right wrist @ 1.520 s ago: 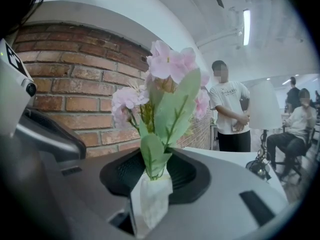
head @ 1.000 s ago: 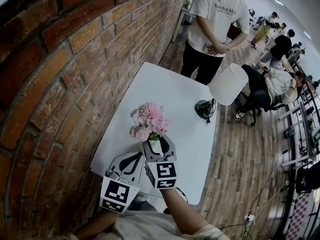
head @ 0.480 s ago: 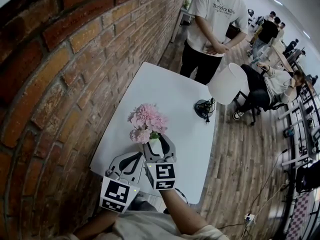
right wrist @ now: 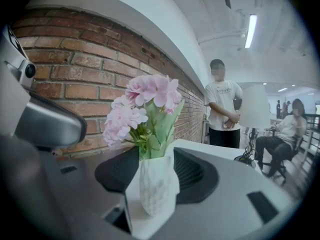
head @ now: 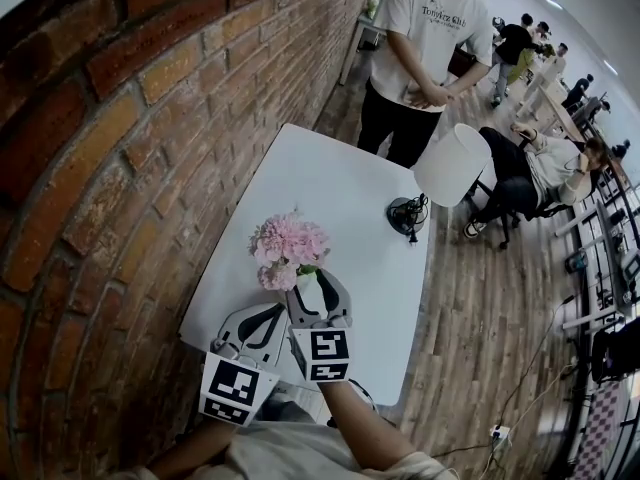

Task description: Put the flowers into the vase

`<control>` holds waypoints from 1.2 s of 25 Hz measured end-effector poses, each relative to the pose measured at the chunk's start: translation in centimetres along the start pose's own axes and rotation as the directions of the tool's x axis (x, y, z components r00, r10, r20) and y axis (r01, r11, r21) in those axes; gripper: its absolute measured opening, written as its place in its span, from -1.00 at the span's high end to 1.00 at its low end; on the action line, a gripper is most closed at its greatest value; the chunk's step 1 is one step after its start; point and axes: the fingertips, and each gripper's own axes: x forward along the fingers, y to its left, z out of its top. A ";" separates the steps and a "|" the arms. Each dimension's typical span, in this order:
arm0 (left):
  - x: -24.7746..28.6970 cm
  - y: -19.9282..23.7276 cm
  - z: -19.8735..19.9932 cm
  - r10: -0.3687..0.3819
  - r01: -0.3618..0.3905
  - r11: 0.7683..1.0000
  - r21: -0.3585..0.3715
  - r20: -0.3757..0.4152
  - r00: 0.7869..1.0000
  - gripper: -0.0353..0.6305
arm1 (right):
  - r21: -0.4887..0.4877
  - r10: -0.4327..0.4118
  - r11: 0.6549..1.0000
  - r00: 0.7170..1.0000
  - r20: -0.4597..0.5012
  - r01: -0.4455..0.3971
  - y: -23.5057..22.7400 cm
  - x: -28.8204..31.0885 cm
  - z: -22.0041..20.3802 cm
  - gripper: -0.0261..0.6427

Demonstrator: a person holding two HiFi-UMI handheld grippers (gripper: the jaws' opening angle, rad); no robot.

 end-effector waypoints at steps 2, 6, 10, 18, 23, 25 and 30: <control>0.0 0.0 0.0 -0.001 0.001 1.000 0.001 0.001 1.000 0.87 | 0.003 -0.006 1.000 1.000 -0.005 0.006 -0.1 -0.1 -0.2 0.31; 0.0 0.0 0.1 -0.004 0.004 1.000 0.003 0.003 1.000 0.87 | 0.011 -0.017 1.000 1.000 -0.001 0.017 -0.2 -0.3 -0.3 0.31; -0.1 -0.1 0.1 -0.007 0.007 1.000 0.005 0.005 1.000 0.87 | 0.020 -0.035 0.999 0.999 0.009 0.035 -0.4 -0.8 -0.2 0.31; 0.0 -0.5 0.4 -0.018 0.018 1.000 0.013 0.011 1.000 0.87 | 0.010 -0.059 0.998 0.997 0.056 0.059 -0.6 -2.2 1.1 0.51; 0.0 -0.8 0.7 -0.021 0.020 1.000 0.017 0.020 1.000 0.87 | 0.005 -0.076 0.997 0.991 0.106 0.076 -0.4 -3.6 2.6 0.79; -0.1 -0.8 0.8 -0.020 0.019 1.000 0.016 0.025 0.999 0.87 | 0.012 -0.079 0.997 0.989 0.125 0.078 -0.3 -4.1 3.3 0.84; -0.4 -0.8 1.1 -0.012 0.011 1.000 0.020 0.040 0.999 0.87 | 0.018 -0.072 0.997 0.982 0.173 0.070 0.3 -5.5 5.1 0.89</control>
